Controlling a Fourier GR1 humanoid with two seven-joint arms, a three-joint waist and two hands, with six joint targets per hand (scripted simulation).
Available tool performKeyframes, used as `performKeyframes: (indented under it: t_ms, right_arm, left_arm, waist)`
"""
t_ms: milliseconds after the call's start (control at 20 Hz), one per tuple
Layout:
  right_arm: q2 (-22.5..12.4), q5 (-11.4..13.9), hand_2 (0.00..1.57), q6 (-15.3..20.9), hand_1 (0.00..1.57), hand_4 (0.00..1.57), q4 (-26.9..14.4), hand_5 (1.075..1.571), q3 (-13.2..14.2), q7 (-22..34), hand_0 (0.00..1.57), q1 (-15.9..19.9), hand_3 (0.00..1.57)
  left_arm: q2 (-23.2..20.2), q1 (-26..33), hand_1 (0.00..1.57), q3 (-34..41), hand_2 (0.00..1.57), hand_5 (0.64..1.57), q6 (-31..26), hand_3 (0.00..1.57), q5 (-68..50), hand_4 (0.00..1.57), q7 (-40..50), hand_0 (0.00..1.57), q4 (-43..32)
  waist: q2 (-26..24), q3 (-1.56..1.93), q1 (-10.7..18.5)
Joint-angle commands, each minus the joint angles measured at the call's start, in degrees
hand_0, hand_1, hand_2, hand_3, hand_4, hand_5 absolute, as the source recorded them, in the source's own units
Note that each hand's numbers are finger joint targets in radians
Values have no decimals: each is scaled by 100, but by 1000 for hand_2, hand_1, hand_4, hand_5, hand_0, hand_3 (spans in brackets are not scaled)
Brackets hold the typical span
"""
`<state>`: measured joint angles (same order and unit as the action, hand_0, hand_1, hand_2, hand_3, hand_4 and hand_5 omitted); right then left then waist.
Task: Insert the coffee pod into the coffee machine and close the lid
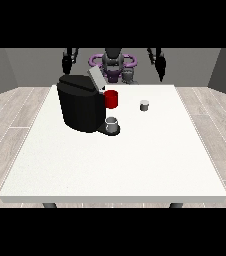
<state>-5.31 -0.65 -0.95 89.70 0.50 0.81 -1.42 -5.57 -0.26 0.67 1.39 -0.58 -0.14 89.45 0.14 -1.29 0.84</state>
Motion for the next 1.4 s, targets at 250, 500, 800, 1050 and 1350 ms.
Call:
performKeyframes:
  t_ms: [250, 500, 800, 1050, 1350]
  right_arm:
    - [97, -13, 0, 209, 0, 0, -238, 1571, 164, 130, 0, 420, 0]
    - [113, 901, 0, 878, 0, 0, -169, 1571, -16, -464, 0, 467, 0]
    - [115, 1023, 0, 782, 0, 0, 241, 1571, -266, -45, 0, 829, 0]
    - [393, 1123, 0, 963, 0, 0, 207, 1571, -411, 182, 0, 1088, 0]
    - [201, 983, 0, 828, 0, 0, -253, 1571, -195, 132, 0, 1325, 0]
  left_arm:
    - [-775, 111, 0, -1006, 0, 1571, -617, 0, 1319, 0, -703, 0, 191]
    - [-1624, -874, 0, -441, 0, 1571, -940, 0, 1488, 0, 152, 0, -275]
    - [-1977, -1444, 0, -197, 0, 1571, -1115, 0, 1827, 0, -236, 0, -1473]
    - [-2090, -2037, 0, -98, 0, 1571, -1245, 0, 2077, 0, -294, 0, -2342]
    - [-1871, -2372, 0, -402, 0, 1571, -990, 0, 2715, 0, -310, 0, -2870]
  waist:
    - [-51, 134, 111]
    - [394, 133, -543]
    - [818, 127, -937]
    - [1069, 127, -1016]
    - [1238, 128, -999]
